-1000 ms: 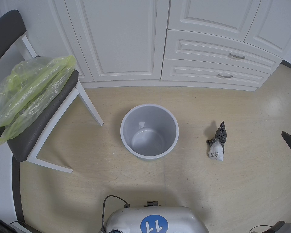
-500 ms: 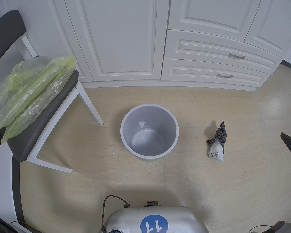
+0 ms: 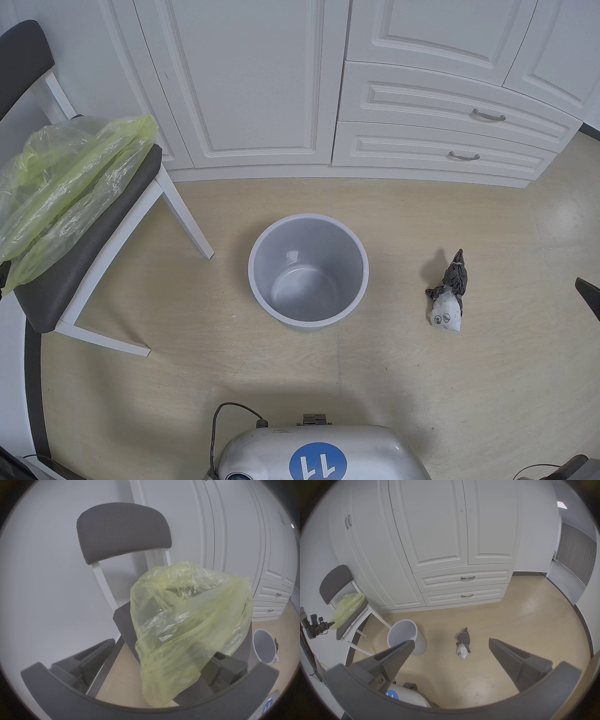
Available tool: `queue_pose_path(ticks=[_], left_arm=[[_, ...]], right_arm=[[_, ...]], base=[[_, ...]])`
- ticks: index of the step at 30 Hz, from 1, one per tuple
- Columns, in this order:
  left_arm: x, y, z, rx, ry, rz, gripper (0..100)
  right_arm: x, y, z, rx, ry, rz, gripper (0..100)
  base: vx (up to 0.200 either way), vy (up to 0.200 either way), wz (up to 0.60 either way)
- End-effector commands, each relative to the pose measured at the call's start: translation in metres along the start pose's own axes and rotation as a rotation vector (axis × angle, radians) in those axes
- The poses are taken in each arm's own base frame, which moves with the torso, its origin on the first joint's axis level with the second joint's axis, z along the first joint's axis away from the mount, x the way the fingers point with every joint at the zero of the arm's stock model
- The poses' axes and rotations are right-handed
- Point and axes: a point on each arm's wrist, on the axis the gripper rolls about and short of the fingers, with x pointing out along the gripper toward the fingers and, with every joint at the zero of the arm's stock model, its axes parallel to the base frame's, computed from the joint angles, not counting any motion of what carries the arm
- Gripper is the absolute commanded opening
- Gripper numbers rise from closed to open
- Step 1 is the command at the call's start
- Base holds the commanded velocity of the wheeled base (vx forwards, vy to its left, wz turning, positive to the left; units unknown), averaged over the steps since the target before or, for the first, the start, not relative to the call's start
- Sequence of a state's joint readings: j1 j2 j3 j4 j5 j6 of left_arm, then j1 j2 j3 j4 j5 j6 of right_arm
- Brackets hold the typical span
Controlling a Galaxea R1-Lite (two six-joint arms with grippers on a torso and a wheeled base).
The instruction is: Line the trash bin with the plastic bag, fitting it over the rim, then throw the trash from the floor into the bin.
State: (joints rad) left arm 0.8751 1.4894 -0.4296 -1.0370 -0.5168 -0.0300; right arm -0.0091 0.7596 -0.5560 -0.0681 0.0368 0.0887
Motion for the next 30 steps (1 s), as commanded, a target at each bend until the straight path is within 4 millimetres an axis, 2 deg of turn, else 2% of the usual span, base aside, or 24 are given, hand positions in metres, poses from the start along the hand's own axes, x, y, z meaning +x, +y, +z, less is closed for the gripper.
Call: queue_pose_path(ticks=[1,10,14,18,21,23,24,27,29,30], left_arm=[[0.004,0.0,-0.007,0.005,-0.003,-0.01,0],[0.005,-0.018,-0.007,0.064,-0.122,-0.088,0],[-0.003,-0.027,-0.011,0.1,-0.19,-0.115,0],[-0.011,-0.038,-0.001,0.125,-0.256,-0.153,0],[-0.034,-0.072,0.02,0.069,-0.363,-0.303,0],[-0.039,-0.082,0.026,0.035,-0.387,-0.366,0],[-0.045,-0.099,0.032,-0.016,-0.408,-0.47,0],[-0.045,-0.125,0.03,-0.06,-0.379,-0.625,0],[-0.045,-0.129,0.03,-0.067,-0.376,-0.651,0],[-0.044,-0.155,0.033,-0.103,-0.36,-0.778,0]], right_arm=[[0.0,0.0,-0.001,-0.003,0.001,-0.003,100],[0.002,0.002,-0.013,-0.114,0.044,0.047,100],[0.001,0.005,-0.018,-0.139,0.044,0.088,100],[0.0,0.005,-0.017,-0.142,0.039,0.047,100],[0.004,0.004,-0.016,-0.14,0.05,0.005,100],[0.003,0.004,-0.016,-0.14,0.045,0.005,100],[0.001,0.004,-0.014,-0.137,0.035,0.001,100],[-0.005,0.003,-0.012,-0.136,0.002,-0.003,100],[-0.007,0.003,-0.011,-0.135,-0.005,-0.002,100],[-0.01,0.004,-0.008,-0.137,-0.026,0.014,100]], base=[[0.0,0.0,0.0],[0.0,0.0,0.0],[0.0,0.0,0.0],[0.0,0.0,0.0],[0.0,0.0,0.0],[0.0,0.0,0.0],[0.0,0.0,0.0],[0.0,0.0,0.0],[0.0,0.0,0.0],[0.0,0.0,0.0]])
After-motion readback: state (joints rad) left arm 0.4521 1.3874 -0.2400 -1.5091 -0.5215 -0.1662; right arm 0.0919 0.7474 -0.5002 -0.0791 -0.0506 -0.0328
